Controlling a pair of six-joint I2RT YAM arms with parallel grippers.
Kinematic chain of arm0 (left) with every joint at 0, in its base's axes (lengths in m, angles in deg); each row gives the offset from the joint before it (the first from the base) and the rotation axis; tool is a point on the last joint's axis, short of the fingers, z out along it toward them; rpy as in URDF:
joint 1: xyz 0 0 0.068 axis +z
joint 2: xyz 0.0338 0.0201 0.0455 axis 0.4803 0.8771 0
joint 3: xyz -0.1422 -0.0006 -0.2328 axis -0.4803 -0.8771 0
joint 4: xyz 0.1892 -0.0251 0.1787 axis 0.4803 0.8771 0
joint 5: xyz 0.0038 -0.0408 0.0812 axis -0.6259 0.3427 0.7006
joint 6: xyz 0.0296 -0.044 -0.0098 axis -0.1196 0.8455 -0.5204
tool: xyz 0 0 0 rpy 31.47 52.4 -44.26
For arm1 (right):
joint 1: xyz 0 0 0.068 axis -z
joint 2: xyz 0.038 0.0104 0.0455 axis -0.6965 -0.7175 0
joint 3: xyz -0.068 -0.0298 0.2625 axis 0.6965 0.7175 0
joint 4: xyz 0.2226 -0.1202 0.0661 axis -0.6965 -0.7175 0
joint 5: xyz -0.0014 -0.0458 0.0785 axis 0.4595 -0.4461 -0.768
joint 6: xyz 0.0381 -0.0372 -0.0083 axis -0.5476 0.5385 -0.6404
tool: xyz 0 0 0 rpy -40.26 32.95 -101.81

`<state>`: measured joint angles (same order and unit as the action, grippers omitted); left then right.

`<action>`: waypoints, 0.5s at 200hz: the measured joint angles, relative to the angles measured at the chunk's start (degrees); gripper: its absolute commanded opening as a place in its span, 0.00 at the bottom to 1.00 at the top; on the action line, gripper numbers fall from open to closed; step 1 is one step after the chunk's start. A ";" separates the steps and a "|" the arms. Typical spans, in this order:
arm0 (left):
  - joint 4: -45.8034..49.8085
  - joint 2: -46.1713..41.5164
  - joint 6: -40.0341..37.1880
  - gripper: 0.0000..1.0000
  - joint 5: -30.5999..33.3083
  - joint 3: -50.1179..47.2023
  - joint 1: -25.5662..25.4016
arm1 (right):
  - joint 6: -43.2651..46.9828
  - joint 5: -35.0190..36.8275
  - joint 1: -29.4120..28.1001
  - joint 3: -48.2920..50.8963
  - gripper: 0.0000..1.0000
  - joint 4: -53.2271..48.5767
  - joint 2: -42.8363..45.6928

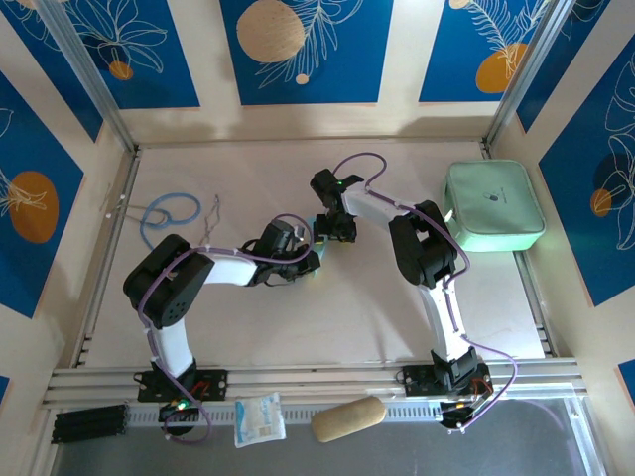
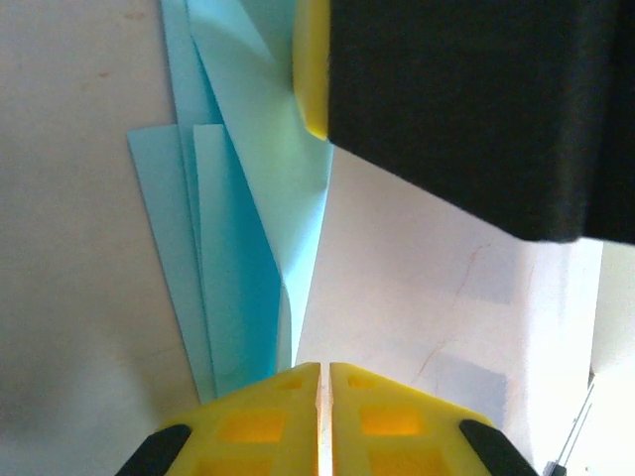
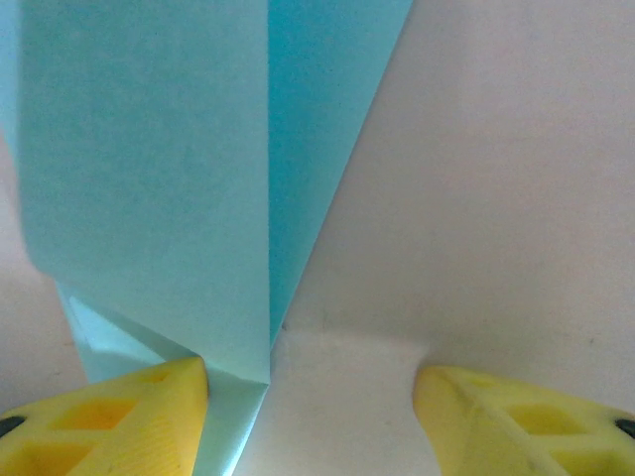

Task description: Fold a paper plane with a square sheet of paper (pick it up from the middle)

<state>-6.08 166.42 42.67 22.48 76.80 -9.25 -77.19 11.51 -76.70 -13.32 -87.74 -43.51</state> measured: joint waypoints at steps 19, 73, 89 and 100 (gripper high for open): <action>-0.39 0.00 0.35 0.10 0.42 -0.48 0.07 | 0.00 0.00 0.00 -0.02 0.62 -0.02 0.00; -2.45 0.00 1.75 0.10 1.09 -2.29 0.46 | 0.00 0.07 0.00 -0.94 0.62 -1.07 -0.61; -2.86 0.00 2.16 0.11 1.09 -2.40 0.70 | -0.11 0.15 0.00 -1.29 0.61 -1.42 -0.81; -2.89 -0.02 2.36 0.11 1.09 -2.43 0.76 | -0.24 0.22 -0.02 -1.40 0.61 -1.55 -0.92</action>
<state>-8.96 166.40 45.03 23.57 74.37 -8.49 -77.43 11.73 -76.73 -14.72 -89.30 -44.43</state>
